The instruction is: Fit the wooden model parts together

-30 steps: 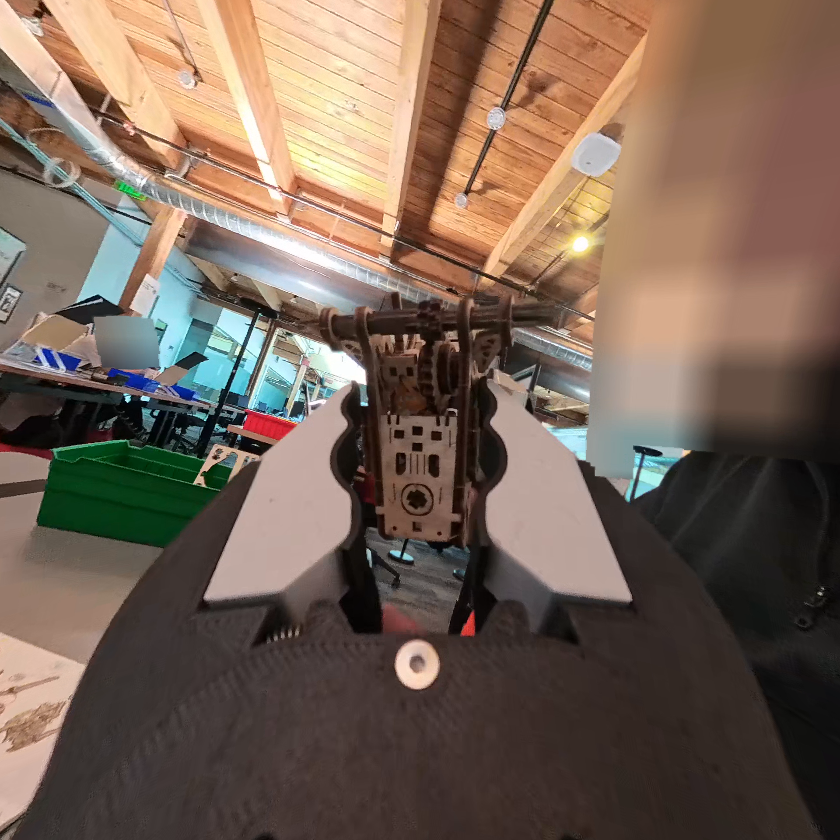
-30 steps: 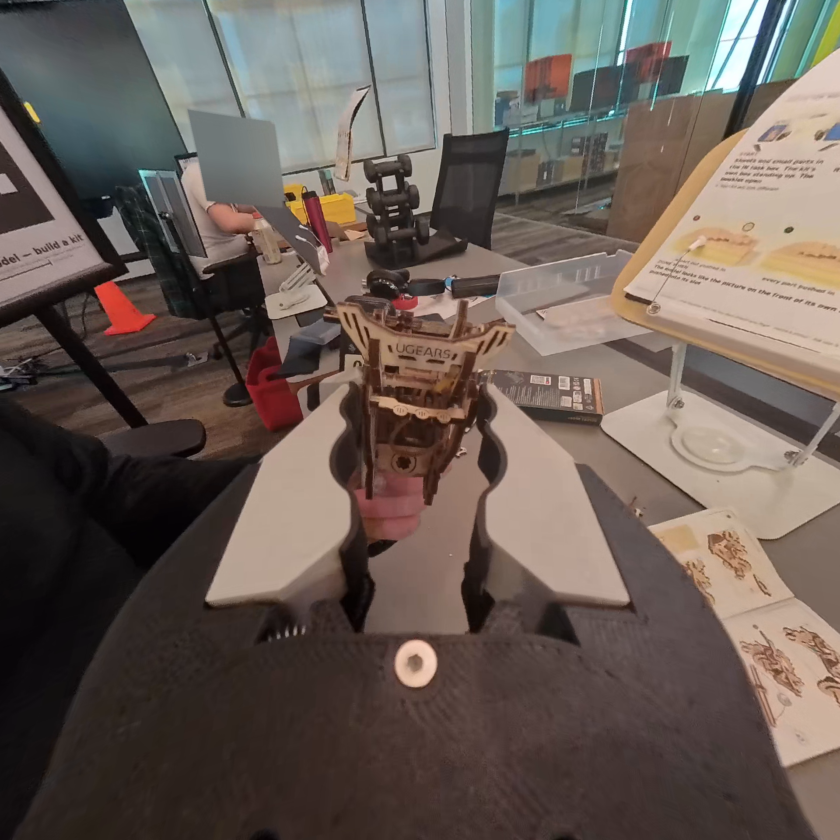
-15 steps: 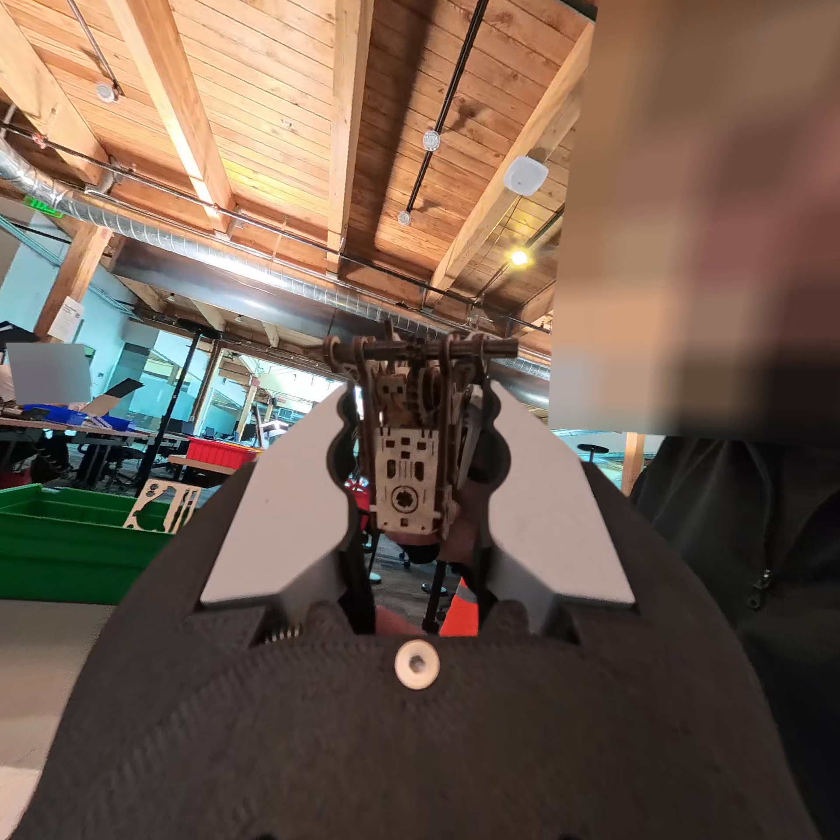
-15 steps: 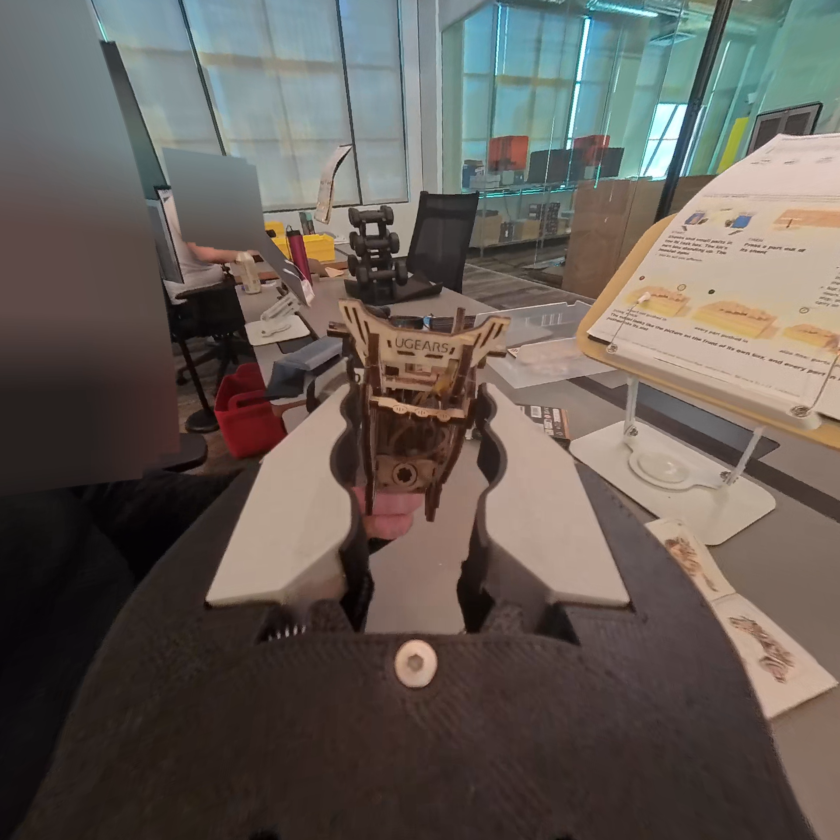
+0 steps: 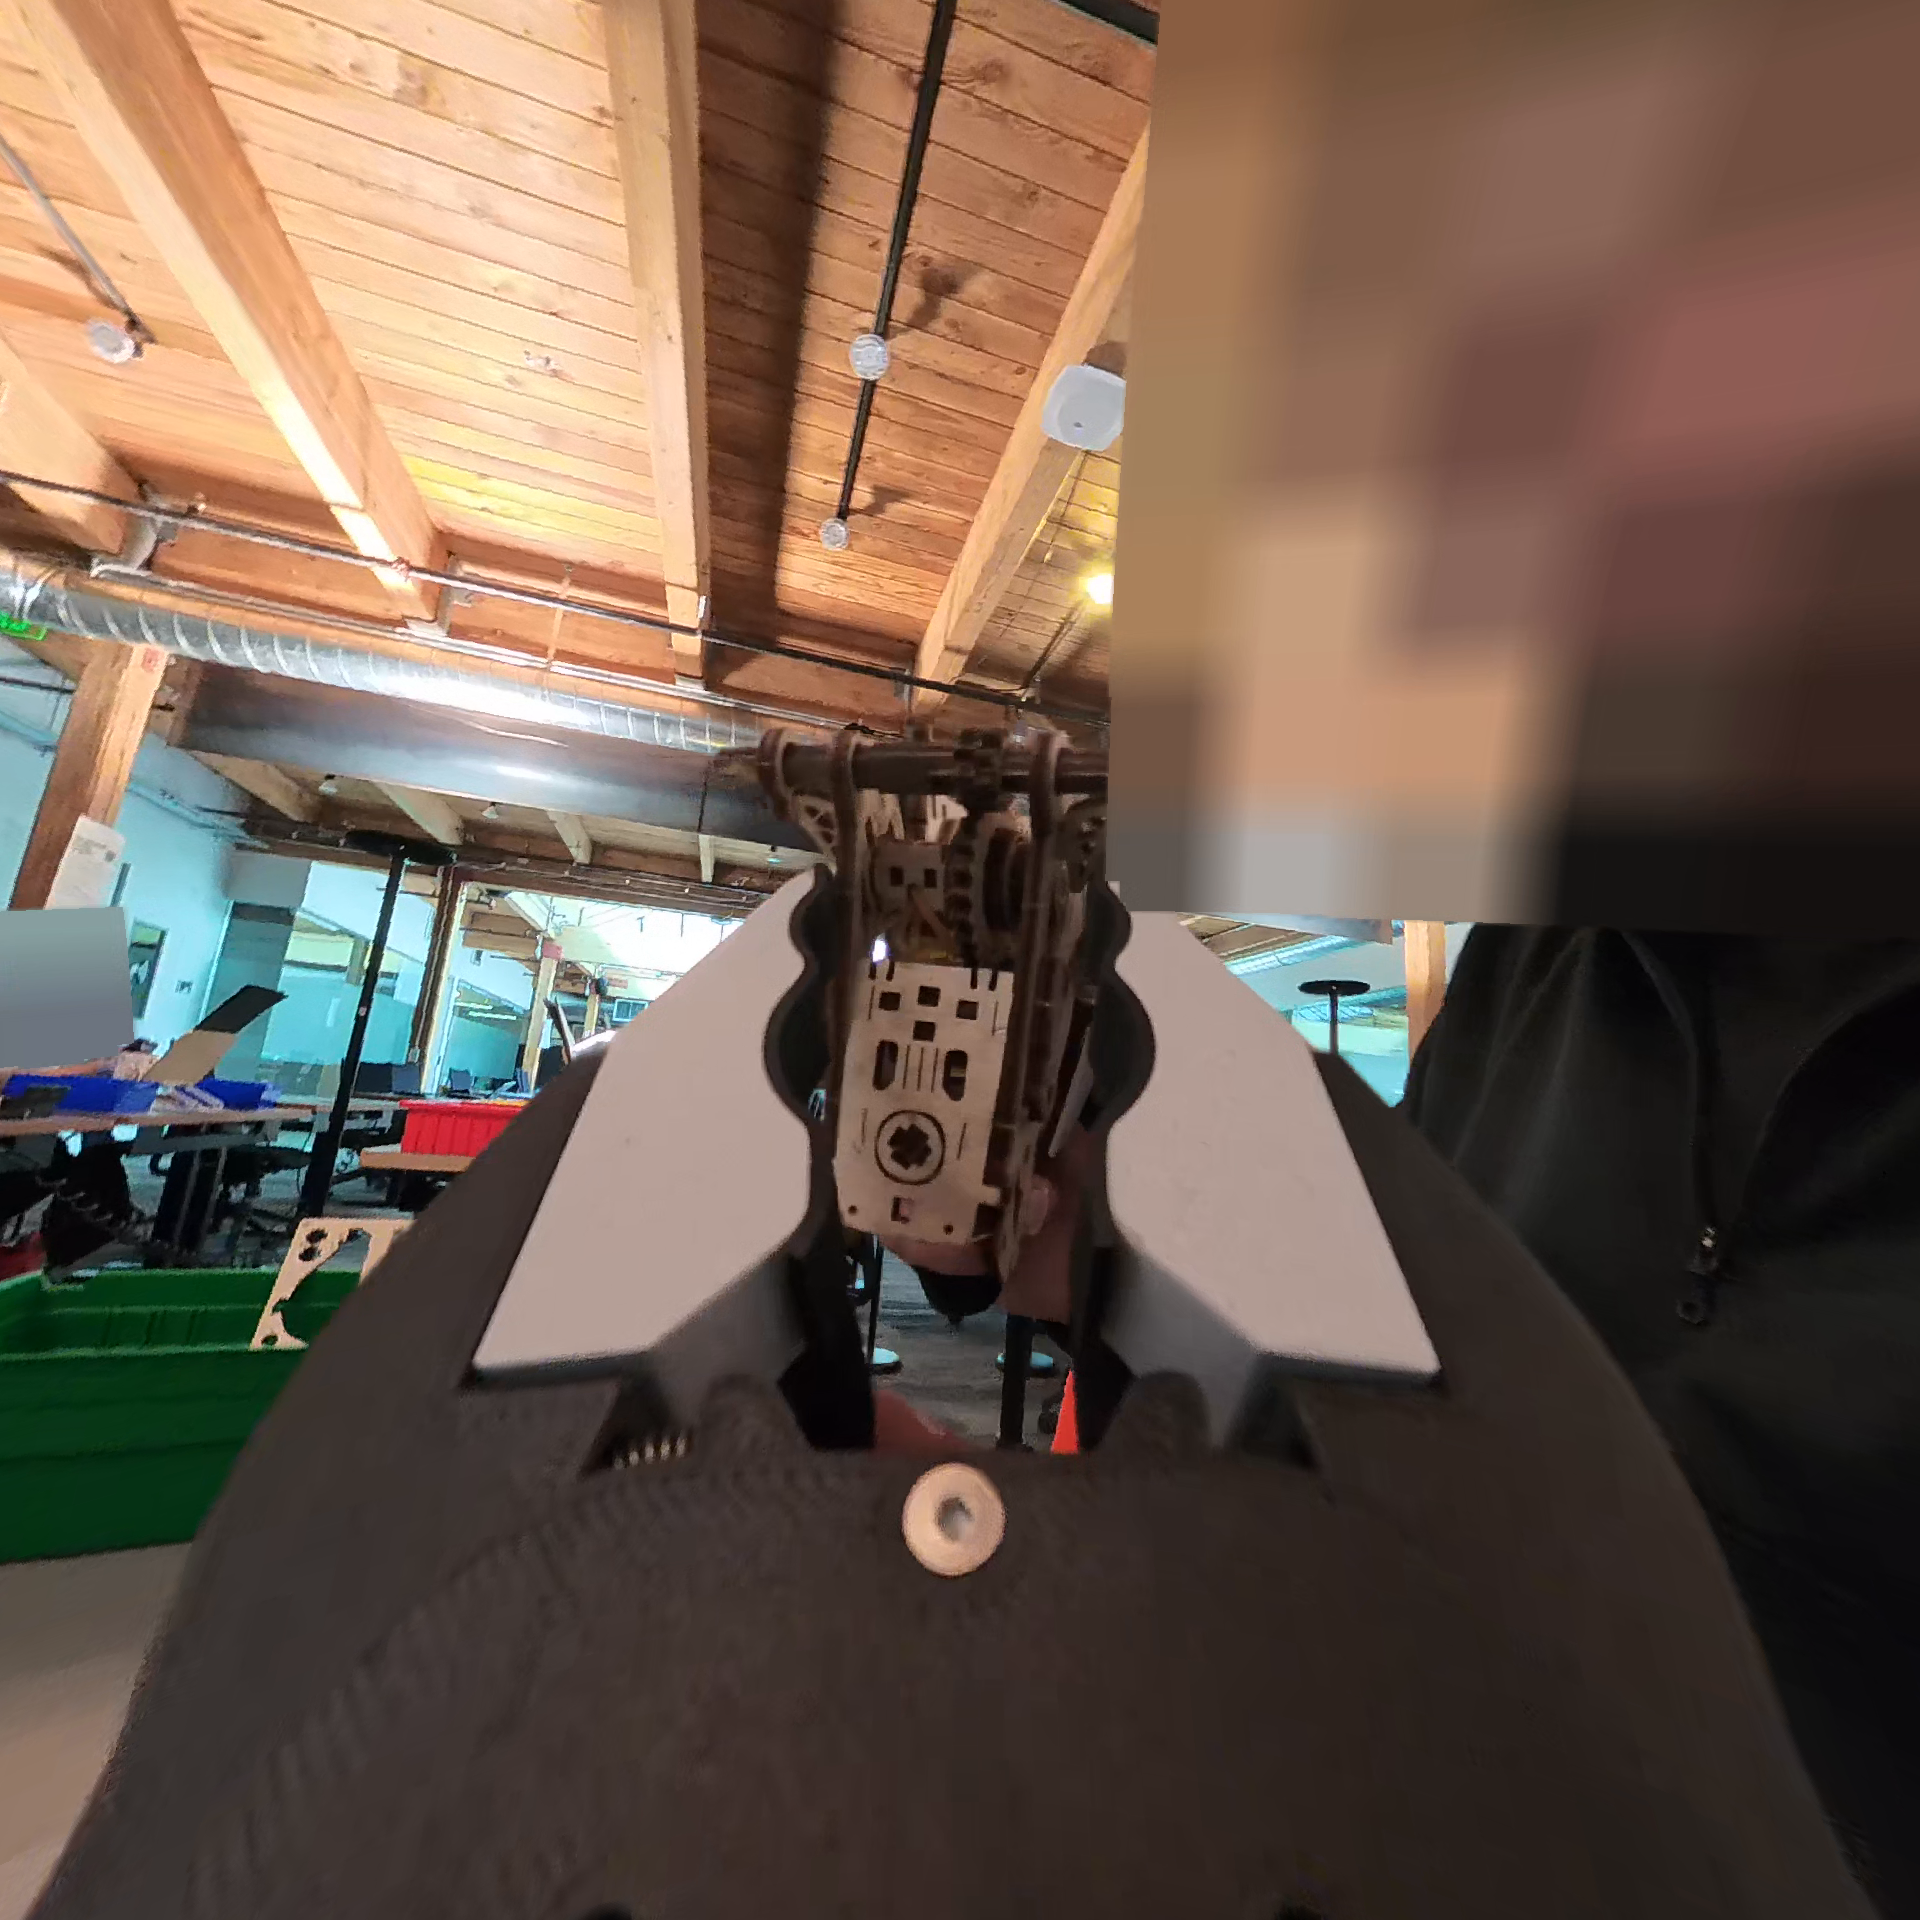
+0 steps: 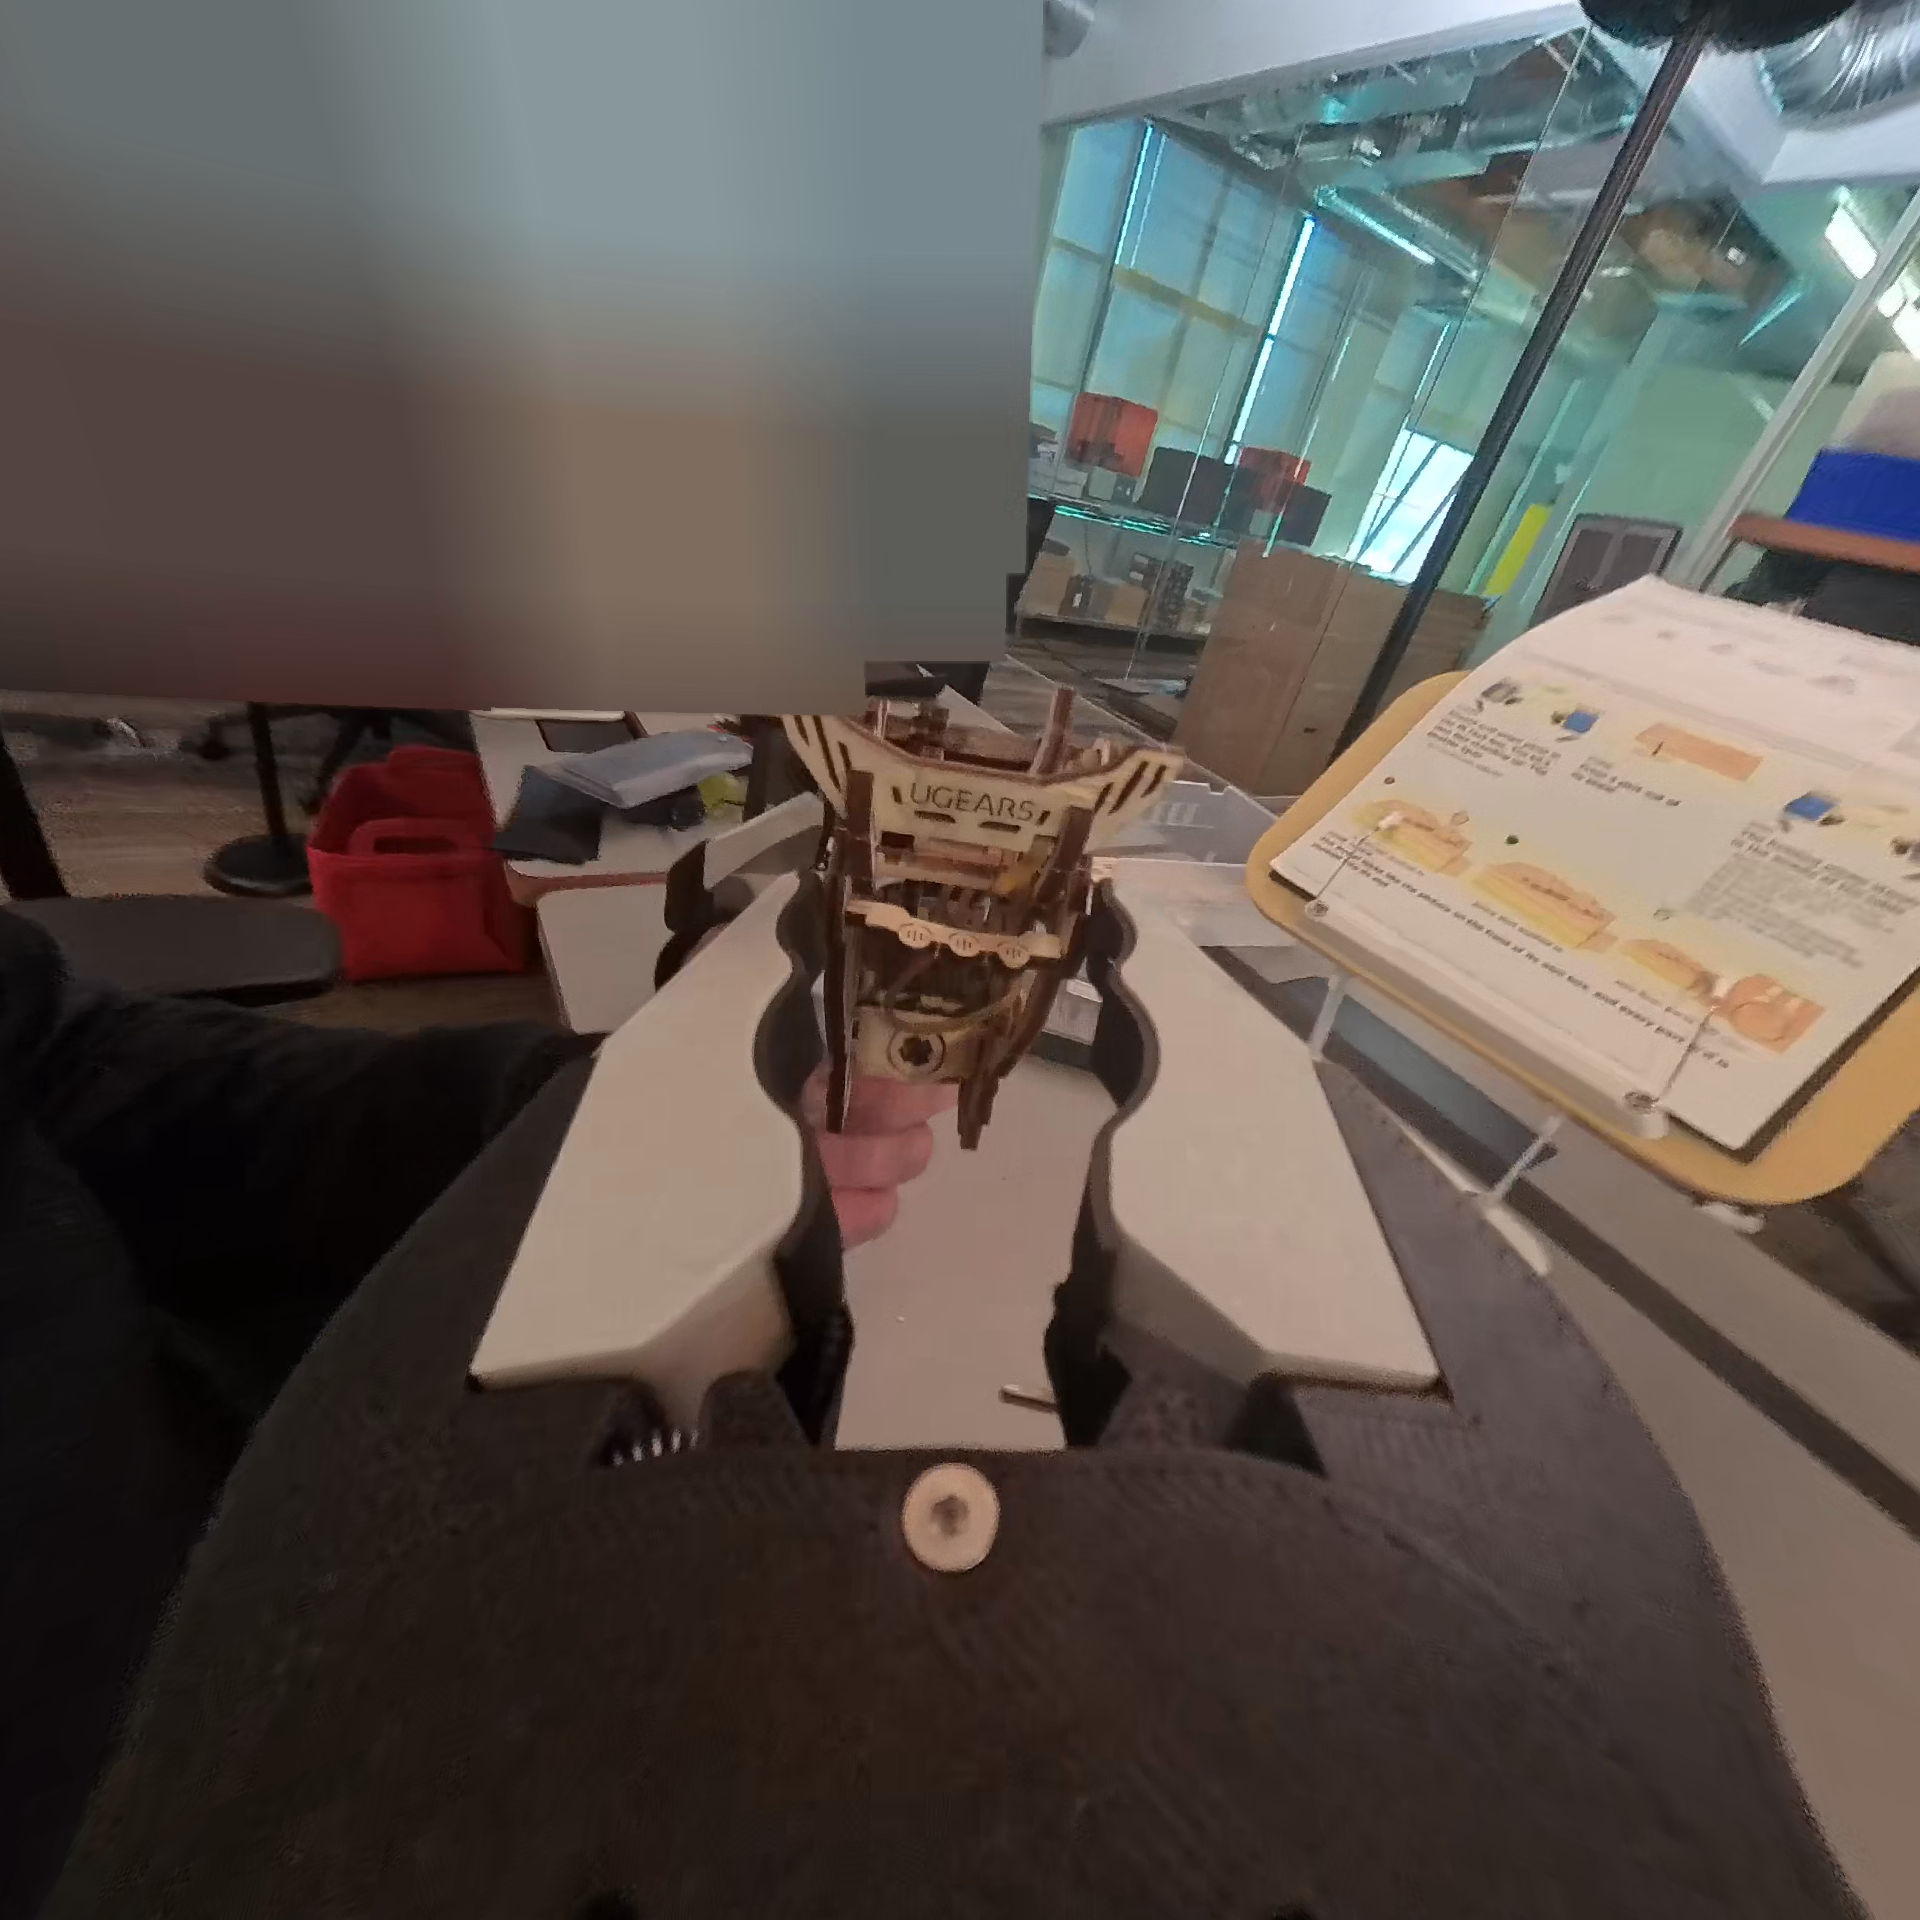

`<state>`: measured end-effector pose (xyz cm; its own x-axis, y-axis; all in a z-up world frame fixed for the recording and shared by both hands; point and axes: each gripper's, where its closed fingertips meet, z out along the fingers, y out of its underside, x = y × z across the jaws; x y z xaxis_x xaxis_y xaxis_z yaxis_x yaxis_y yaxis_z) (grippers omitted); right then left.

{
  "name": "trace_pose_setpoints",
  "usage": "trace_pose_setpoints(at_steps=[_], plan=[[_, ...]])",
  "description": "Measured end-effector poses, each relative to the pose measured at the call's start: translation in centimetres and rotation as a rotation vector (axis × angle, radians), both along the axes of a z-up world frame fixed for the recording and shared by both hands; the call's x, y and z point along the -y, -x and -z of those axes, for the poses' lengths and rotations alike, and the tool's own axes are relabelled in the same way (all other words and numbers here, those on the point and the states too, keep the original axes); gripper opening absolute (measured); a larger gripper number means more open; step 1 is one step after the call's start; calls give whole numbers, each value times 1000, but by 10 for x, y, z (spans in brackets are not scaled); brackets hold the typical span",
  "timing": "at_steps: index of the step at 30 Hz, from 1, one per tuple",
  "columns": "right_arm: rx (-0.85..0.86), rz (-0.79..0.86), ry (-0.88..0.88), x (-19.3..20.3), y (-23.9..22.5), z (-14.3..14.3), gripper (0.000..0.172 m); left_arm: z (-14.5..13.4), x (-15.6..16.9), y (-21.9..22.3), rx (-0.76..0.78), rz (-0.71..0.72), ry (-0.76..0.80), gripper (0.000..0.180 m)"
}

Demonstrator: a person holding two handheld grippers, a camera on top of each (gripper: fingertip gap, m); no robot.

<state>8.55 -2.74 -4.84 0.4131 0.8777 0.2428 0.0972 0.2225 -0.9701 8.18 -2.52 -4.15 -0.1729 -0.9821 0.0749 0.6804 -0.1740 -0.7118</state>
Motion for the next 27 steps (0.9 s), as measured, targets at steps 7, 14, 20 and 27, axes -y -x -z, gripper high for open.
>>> trace_pose_setpoints(at_steps=[7,14,20,27], plan=[[15,41,-157,14,12,-7,50,-7,11,6,-18,-26,-137,44],[22,1,-192,24,27,-6,51,-7,25,9,-82,-55,-266,44],[38,-7,-265,37,35,-9,50,-7,40,17,-68,-14,-332,45],[78,47,-364,43,38,-11,50,-7,49,24,-30,34,-352,45]])
